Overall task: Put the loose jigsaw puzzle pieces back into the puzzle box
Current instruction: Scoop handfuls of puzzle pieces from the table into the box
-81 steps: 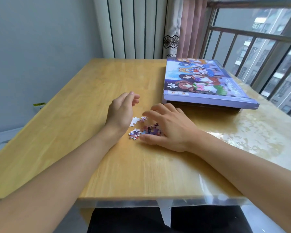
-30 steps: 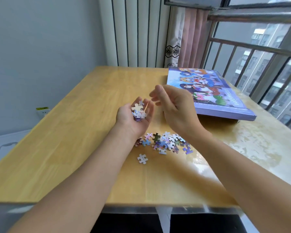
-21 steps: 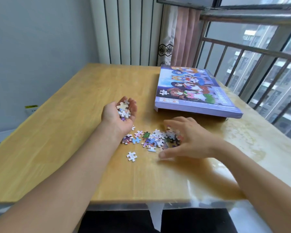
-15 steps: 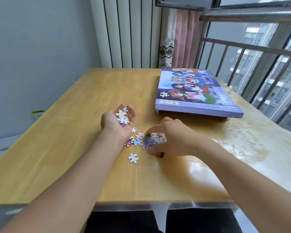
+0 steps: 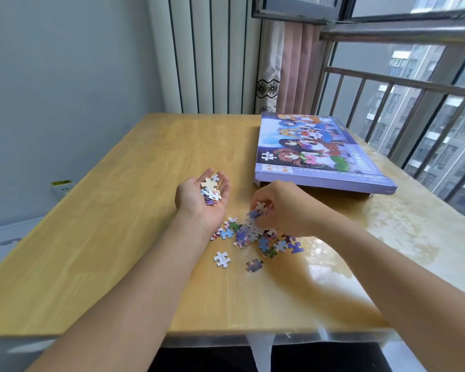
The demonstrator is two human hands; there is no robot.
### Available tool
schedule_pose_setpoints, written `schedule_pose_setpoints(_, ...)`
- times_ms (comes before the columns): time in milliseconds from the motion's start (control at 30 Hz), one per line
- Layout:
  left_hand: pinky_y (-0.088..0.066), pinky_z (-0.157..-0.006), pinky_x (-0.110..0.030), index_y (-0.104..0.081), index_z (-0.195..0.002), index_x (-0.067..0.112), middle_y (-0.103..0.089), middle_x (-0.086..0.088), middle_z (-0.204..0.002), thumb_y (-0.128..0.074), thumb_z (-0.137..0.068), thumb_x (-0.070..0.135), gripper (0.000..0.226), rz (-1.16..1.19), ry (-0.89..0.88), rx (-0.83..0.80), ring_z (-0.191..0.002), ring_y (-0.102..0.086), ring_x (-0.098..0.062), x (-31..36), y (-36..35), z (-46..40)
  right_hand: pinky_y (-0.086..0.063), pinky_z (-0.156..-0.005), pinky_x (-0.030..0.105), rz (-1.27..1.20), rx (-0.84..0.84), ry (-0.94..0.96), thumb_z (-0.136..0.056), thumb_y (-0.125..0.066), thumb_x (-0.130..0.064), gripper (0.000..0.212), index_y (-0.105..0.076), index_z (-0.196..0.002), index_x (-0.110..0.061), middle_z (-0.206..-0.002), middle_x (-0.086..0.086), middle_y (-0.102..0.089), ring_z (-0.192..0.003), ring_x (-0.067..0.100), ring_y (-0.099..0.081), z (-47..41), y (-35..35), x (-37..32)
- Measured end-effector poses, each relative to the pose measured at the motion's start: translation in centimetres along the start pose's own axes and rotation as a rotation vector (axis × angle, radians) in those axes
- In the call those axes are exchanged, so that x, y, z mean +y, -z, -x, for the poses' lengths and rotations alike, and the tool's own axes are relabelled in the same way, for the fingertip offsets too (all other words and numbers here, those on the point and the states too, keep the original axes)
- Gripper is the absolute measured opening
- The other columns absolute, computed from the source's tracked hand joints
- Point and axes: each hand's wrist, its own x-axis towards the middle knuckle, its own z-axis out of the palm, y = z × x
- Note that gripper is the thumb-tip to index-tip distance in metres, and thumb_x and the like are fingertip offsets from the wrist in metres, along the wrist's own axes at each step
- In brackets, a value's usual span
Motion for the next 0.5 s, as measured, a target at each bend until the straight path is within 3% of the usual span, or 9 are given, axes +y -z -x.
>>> schedule_pose_setpoints(100, -0.048, -0.106, -0.04, -0.061, -0.126, 0.0, -0.064, -0.022, -0.116, -0.027, -0.108, 0.028, 0.047, -0.037, 0.036, -0.005, -0.116, -0.063, -0.03, -0.2, -0.2, 0.2, -0.052, -0.059, 0.03, -0.203, 0.065, -0.038, -0.082, -0.079, -0.011, 0.005, -0.075, -0.084, -0.01, -0.074, 0.01, -0.071, -0.056, 0.012, -0.058, -0.9, 1.0, 0.3)
schedule_pose_setpoints(167, -0.048, -0.106, -0.038, -0.062, -0.127, 0.002, -0.064, -0.021, -0.115, -0.027, -0.108, 0.029, 0.048, -0.064, 0.062, -0.015, -0.116, -0.063, -0.031, -0.3, -0.3, 0.5, -0.052, -0.053, 0.023, -0.408, 0.177, -0.06, -0.083, -0.081, -0.012, 0.013, -0.072, -0.074, -0.011, -0.062, 0.005, -0.067, -0.05, 0.006, -0.057, -2.2, 2.0, -0.6)
schedule_pose_setpoints(233, -0.051, -0.102, -0.039, -0.063, -0.123, 0.001, -0.065, -0.022, -0.117, -0.029, -0.108, 0.028, 0.047, -0.073, 0.079, -0.017, -0.112, -0.063, -0.032, -0.4, -0.4, 0.8, -0.056, -0.057, 0.02, -0.564, 0.179, -0.056, -0.083, -0.081, -0.011, 0.01, -0.073, -0.08, -0.007, -0.07, 0.007, -0.069, -0.06, 0.009, -0.064, -3.7, 2.5, -2.3)
schedule_pose_setpoints(267, -0.052, -0.101, -0.041, -0.064, -0.118, -0.001, -0.066, -0.023, -0.117, -0.03, -0.108, 0.027, 0.045, -0.06, 0.085, -0.016, -0.111, -0.064, -0.033, -0.5, -0.4, 0.9, -0.061, -0.065, 0.026, -0.602, 0.153, -0.053, -0.083, -0.081, -0.01, 0.01, -0.075, -0.088, -0.003, -0.079, 0.012, -0.072, -0.069, 0.015, -0.068, -4.5, 2.4, -3.1)
schedule_pose_setpoints(333, -0.057, -0.092, -0.043, -0.065, -0.108, -0.002, -0.071, -0.022, -0.104, -0.032, -0.107, 0.024, 0.042, -0.025, 0.087, -0.033, -0.1, -0.069, -0.032, -0.5, -0.4, 1.0, -0.062, -0.081, 0.037, -0.449, 0.12, 0.0, -0.084, -0.08, -0.012, 0.018, -0.077, -0.101, -0.006, -0.095, 0.011, -0.076, -0.085, 0.019, -0.072, -5.6, 2.1, -4.3)
schedule_pose_setpoints(400, -0.06, -0.075, -0.041, -0.064, -0.1, 0.0, -0.072, -0.017, -0.085, -0.031, -0.107, 0.02, 0.039, -0.013, 0.078, -0.051, -0.079, -0.072, -0.028, -0.3, -0.4, 1.0, -0.055, -0.093, 0.034, -0.282, 0.16, 0.098, -0.088, -0.074, -0.013, 0.025, -0.076, -0.113, -0.008, -0.109, 0.006, -0.076, -0.101, 0.016, -0.071, -5.7, 1.9, -5.0)
schedule_pose_setpoints(500, -0.06, -0.074, -0.04, -0.061, -0.107, 0.002, -0.065, -0.018, -0.092, -0.028, -0.107, 0.019, 0.037, 0.029, 0.059, -0.047, -0.08, -0.067, -0.028, -0.1, -0.3, 0.8, -0.053, -0.096, 0.03, -0.213, 0.252, 0.188, -0.09, -0.073, -0.018, 0.032, -0.07, -0.122, -0.01, -0.115, 0.002, -0.073, -0.105, 0.014, -0.069, -2.9, 2.7, -4.0)
